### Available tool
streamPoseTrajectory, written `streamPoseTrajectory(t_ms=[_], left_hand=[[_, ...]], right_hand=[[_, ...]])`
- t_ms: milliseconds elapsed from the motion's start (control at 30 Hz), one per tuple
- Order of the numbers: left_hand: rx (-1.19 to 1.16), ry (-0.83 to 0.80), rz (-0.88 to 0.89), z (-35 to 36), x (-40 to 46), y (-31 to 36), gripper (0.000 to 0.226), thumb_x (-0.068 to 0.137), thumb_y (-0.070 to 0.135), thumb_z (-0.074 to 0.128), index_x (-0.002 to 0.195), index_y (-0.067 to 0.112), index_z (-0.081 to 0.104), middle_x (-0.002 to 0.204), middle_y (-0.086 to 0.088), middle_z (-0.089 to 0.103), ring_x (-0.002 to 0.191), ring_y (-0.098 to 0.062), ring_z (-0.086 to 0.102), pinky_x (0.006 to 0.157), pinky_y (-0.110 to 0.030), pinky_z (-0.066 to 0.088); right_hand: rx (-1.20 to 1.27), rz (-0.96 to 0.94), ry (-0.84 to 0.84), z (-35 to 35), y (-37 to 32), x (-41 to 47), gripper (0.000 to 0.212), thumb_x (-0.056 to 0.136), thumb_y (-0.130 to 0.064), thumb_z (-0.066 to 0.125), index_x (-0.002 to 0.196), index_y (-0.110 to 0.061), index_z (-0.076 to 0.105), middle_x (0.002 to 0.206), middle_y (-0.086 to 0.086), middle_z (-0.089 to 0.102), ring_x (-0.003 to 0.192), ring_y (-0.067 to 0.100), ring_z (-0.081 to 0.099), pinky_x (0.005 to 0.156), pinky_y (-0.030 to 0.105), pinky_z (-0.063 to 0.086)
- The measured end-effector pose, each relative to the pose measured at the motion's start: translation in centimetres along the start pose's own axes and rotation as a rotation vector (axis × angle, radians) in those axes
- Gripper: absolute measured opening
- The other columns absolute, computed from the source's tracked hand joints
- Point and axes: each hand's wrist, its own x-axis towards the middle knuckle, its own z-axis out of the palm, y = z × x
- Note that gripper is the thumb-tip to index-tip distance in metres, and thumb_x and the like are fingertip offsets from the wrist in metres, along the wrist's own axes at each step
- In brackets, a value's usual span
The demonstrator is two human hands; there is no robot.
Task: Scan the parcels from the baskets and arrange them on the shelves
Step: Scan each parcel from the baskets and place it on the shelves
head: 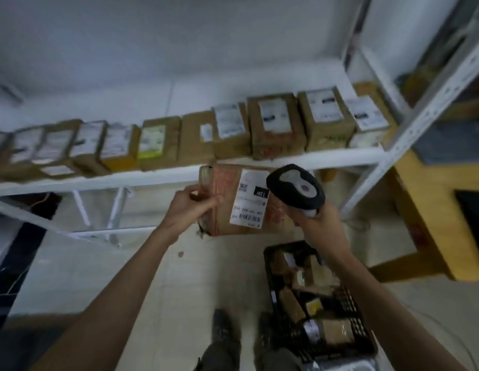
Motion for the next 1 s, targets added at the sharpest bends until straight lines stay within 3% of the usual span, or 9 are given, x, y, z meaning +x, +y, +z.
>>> streamPoseTrajectory(t_ms=[100, 200, 300, 367, 467, 567, 633, 733, 1000], left_hand=[[-0.081, 0.072, 0.028, -3.4, -1.9, 1.4, 0.039, 0.052, 0.058, 0.076, 0.086, 0.040, 0.072, 0.075, 0.024, 0.071, 0.070, 0.004, 0.068, 0.067, -0.017, 0.050], [-0.195, 0.165, 0.055, -6.4, -2.9, 2.8, 0.045, 0.054, 0.058, 0.080, 0.090, 0.031, 0.072, 0.074, 0.018, 0.073, 0.071, -0.001, 0.070, 0.078, -0.030, 0.054], [-0.265, 0.227, 0.121, -8.8, -3.2, 4.6, 0.061, 0.060, 0.056, 0.084, 0.110, 0.023, 0.073, 0.097, 0.004, 0.078, 0.093, -0.012, 0.073, 0.088, -0.034, 0.056], [-0.318, 0.298, 0.154, -10.1, -3.3, 6.3, 0.062, 0.065, 0.050, 0.087, 0.116, 0.018, 0.069, 0.103, 0.002, 0.077, 0.096, -0.015, 0.073, 0.086, -0.032, 0.058], [-0.384, 0.423, 0.230, -11.2, -3.1, 9.1, 0.043, 0.066, 0.044, 0.090, 0.098, 0.029, 0.065, 0.083, 0.017, 0.076, 0.079, -0.001, 0.073, 0.064, -0.017, 0.058], [-0.409, 0.507, 0.260, -11.5, -3.2, 11.7, 0.086, 0.053, 0.060, 0.089, 0.121, 0.021, 0.054, 0.102, 0.006, 0.069, 0.092, -0.008, 0.068, 0.067, -0.019, 0.050], [-0.393, 0.545, 0.270, -11.9, -3.0, 12.7, 0.105, 0.045, 0.068, 0.085, 0.130, 0.020, 0.047, 0.119, -0.004, 0.060, 0.103, -0.015, 0.064, 0.078, -0.029, 0.055], [-0.370, 0.559, 0.319, -12.3, -2.7, 13.8, 0.110, 0.045, 0.069, 0.086, 0.135, 0.019, 0.048, 0.133, -0.009, 0.051, 0.116, -0.023, 0.059, 0.097, -0.046, 0.056], [-0.358, 0.583, 0.336, -12.5, -2.6, 14.9, 0.114, 0.043, 0.068, 0.086, 0.137, 0.020, 0.043, 0.133, -0.007, 0.040, 0.120, -0.023, 0.053, 0.101, -0.048, 0.053]], right_hand=[[-0.011, -0.082, -0.063, 1.4, -4.1, 0.8, 0.027, 0.088, -0.014, 0.077, 0.089, -0.039, 0.067, 0.077, -0.024, 0.073, 0.071, -0.006, 0.068, 0.057, 0.013, 0.050], [-0.007, -0.170, -0.064, 3.2, -7.7, 1.3, 0.021, 0.088, -0.019, 0.077, 0.092, -0.035, 0.064, 0.069, -0.020, 0.070, 0.066, -0.006, 0.064, 0.057, 0.013, 0.046], [0.010, -0.230, -0.067, 4.7, -10.4, 1.3, 0.015, 0.089, -0.025, 0.077, 0.102, -0.025, 0.068, 0.076, -0.006, 0.072, 0.068, 0.005, 0.066, 0.059, 0.024, 0.053], [0.027, -0.212, -0.104, 5.4, -12.0, 1.2, 0.022, 0.090, -0.023, 0.076, 0.110, -0.016, 0.069, 0.085, 0.003, 0.074, 0.071, 0.015, 0.068, 0.065, 0.035, 0.059], [-0.045, -0.222, -0.136, 6.0, -13.7, 1.3, 0.025, 0.091, -0.023, 0.075, 0.113, -0.015, 0.068, 0.086, 0.006, 0.074, 0.070, 0.018, 0.069, 0.066, 0.038, 0.060], [-0.090, -0.238, -0.173, 6.0, -14.7, 1.6, 0.020, 0.092, -0.022, 0.074, 0.110, -0.023, 0.065, 0.085, 0.005, 0.073, 0.071, 0.023, 0.069, 0.066, 0.042, 0.059], [-0.046, -0.227, -0.206, 5.8, -15.3, 1.9, 0.029, 0.093, -0.019, 0.072, 0.121, -0.014, 0.065, 0.081, 0.002, 0.070, 0.067, 0.021, 0.063, 0.062, 0.037, 0.055], [0.002, -0.241, -0.228, 5.1, -16.2, 2.3, 0.031, 0.093, -0.015, 0.072, 0.121, -0.008, 0.064, 0.074, 0.002, 0.065, 0.065, 0.021, 0.059, 0.063, 0.040, 0.051], [0.080, -0.244, -0.284, 2.9, -17.7, 2.7, 0.005, 0.094, -0.007, 0.067, 0.099, -0.005, 0.066, 0.069, 0.013, 0.063, 0.062, 0.028, 0.058, 0.060, 0.038, 0.052]])
